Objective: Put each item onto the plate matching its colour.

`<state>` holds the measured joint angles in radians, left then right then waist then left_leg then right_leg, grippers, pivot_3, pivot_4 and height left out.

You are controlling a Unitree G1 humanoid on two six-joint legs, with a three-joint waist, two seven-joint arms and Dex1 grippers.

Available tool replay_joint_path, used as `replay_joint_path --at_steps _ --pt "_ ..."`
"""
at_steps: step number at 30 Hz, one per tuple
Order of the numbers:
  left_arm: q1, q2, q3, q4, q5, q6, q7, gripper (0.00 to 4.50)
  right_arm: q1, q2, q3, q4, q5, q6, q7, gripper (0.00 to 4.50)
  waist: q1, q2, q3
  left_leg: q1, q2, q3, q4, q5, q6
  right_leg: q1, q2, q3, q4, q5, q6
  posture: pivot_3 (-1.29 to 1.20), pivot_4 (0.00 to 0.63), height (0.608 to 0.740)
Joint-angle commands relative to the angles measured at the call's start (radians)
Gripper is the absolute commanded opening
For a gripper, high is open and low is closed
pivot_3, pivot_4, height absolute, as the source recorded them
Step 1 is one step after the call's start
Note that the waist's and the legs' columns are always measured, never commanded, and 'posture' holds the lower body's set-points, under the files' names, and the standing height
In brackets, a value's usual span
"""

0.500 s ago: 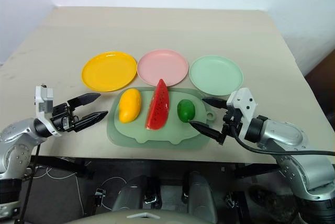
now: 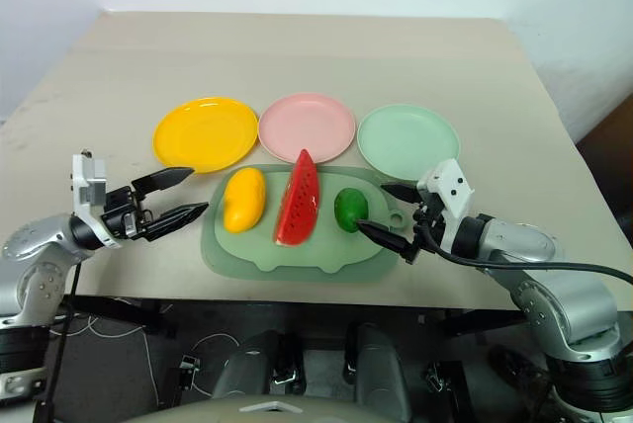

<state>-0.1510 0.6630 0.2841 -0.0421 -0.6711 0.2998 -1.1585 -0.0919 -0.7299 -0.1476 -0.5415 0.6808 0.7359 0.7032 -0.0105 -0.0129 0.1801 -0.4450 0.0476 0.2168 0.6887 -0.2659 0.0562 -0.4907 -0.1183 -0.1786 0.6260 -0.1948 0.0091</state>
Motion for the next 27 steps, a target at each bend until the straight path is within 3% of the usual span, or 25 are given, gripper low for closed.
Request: replay_joint_path --at_steps 1,14,23,27 --pt "-0.042 -0.002 -0.014 0.015 0.008 -0.024 -0.022 4.48 -0.024 -0.01 -0.02 -0.031 0.036 0.049 -0.024 4.5 0.0 0.0 0.0 0.0 0.0 0.0 0.0 0.0 0.0 0.0 0.0 0.0 0.0 0.0 0.0 0.0 0.15 0.696" --pt "-0.071 -0.004 -0.043 0.021 0.016 -0.012 -0.034 4.48 -0.122 0.025 0.046 0.001 0.052 0.22 -0.122 4.5 -0.002 0.0 0.0 0.0 0.0 0.001 0.0 0.001 -0.002 0.0 0.0 0.0 0.002 0.0 0.0 0.0 0.15 0.696" --pt "-0.072 -0.014 -0.073 0.027 0.052 -0.036 -0.03 4.48 -0.233 0.111 0.125 0.014 0.064 0.329 -0.199 4.5 -0.003 0.0 0.0 0.0 0.0 0.001 0.0 0.001 -0.002 -0.001 0.0 0.0 0.002 0.001 -0.002 0.0 0.15 0.696" --pt "-0.067 -0.032 -0.082 0.031 0.071 -0.058 -0.02 4.48 -0.295 0.137 0.213 0.064 -0.018 0.331 -0.239 4.5 -0.004 0.0 0.0 0.0 0.0 0.001 0.0 0.001 -0.002 -0.001 0.0 0.0 0.003 0.001 -0.002 0.0 0.15 0.696"
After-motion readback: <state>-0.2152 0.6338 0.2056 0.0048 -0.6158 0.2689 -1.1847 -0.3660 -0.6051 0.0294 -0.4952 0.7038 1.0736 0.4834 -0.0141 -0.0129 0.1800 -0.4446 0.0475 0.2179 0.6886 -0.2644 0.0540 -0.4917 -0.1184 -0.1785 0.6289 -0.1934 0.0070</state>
